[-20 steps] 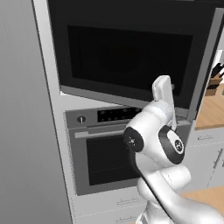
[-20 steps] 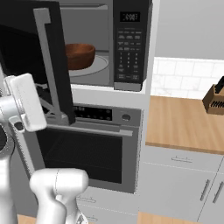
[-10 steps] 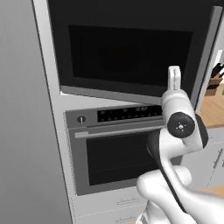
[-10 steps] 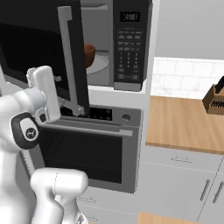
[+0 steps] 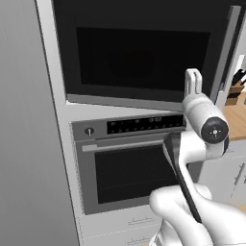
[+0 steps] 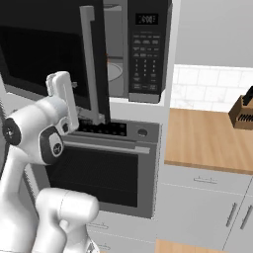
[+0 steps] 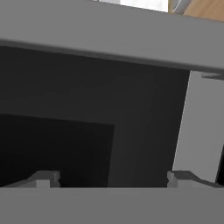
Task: Open the microwave, place the bowl with waffle inside the microwave, then close the microwave door and turn it on.
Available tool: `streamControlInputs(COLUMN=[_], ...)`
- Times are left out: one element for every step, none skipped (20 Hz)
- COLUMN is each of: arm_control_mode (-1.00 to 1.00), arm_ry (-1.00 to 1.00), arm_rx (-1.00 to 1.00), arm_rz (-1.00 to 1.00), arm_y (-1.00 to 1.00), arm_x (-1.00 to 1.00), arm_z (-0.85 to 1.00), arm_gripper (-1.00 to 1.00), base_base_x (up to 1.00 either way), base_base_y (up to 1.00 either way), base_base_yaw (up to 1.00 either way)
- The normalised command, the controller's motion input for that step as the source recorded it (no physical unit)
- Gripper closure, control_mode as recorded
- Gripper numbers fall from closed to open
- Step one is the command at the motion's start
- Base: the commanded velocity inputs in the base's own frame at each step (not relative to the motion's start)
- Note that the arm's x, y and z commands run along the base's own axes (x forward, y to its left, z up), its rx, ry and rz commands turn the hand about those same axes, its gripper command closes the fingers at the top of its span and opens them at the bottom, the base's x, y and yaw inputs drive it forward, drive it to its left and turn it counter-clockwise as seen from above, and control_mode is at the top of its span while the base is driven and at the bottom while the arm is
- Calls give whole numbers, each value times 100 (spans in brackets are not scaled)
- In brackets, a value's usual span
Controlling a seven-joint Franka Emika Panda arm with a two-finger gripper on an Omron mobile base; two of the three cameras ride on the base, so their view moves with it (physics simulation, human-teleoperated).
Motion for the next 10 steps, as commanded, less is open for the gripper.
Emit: streamControlInputs(arm_control_mode=[-100,-100,-100,-100,-100,-100,-100,-100,-100,-100], arm_ry=[0,0,0,0,0,0,0,0,0,0], arm_rx=[0,3,6,5,5,4,3,2,1,1], arm_rz=[0,0,1,0,0,0,0,0,0,0], arm_y=[0,0,-7,-2,0,0,0,0,0,0], arm_x=[55,60,61,60,59,56,54,56,56,54], arm_z=[0,0,0,0,0,0,0,0,0,0], arm_gripper=[-100,-100,-100,-100,-100,-100,-100,-100,-100,-100], base_base_x=[0,0,0,0,0,0,0,0,0,0], base_base_y=[0,0,0,0,0,0,0,0,0,0], base_base_yaw=[0,0,0,0,0,0,0,0,0,0])
